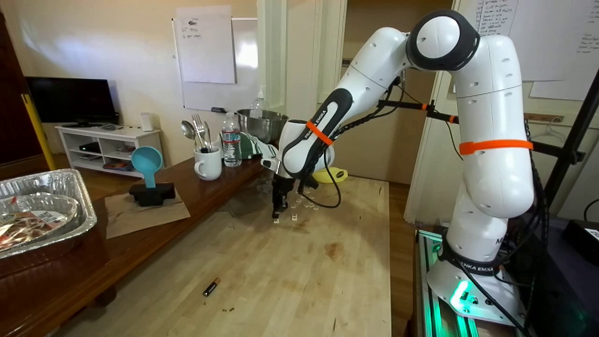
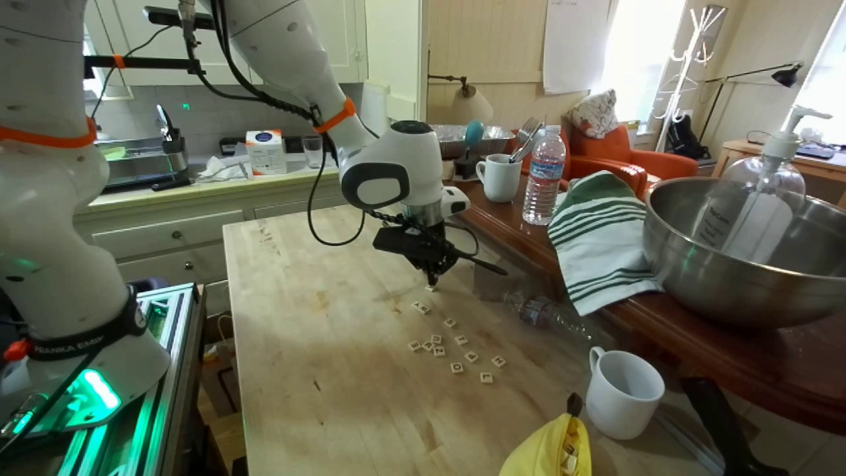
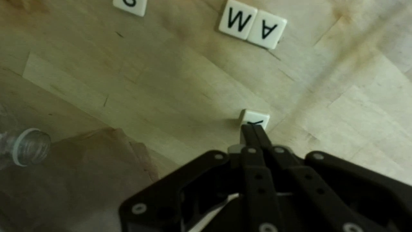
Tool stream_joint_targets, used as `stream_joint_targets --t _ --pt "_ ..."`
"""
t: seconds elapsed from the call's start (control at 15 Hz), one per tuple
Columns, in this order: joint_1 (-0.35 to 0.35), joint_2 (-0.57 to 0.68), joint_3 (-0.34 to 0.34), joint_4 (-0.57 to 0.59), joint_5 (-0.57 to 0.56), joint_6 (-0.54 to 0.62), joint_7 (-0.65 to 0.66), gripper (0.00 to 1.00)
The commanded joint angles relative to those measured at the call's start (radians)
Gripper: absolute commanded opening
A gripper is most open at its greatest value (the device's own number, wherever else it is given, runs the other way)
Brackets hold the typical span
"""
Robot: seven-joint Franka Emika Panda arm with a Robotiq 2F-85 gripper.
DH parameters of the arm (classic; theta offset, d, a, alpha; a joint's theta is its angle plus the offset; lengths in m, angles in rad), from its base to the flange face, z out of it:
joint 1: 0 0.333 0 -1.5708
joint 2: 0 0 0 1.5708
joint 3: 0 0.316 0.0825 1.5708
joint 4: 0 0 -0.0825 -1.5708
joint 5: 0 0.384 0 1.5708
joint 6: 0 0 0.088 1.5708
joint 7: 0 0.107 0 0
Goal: Rearrange the small objects on the table
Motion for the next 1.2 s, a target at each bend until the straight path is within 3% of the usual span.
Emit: stream_joint_targets --t 0.0,0.47,0.67,1.13 --pt "-0.024 0.052 0.017 0.037 -0.061 0.002 -0.043 0.0" --pt "-0.021 0.044 0.015 0.024 -0.069 -0.049 0.0 0.0" --pt "0.029 0.022 -0.038 -0.002 -0.096 -0.061 0.163 0.0" --pt "0.039 -0.02 -0.034 -0.055 -0.058 -0.072 0.509 0.0"
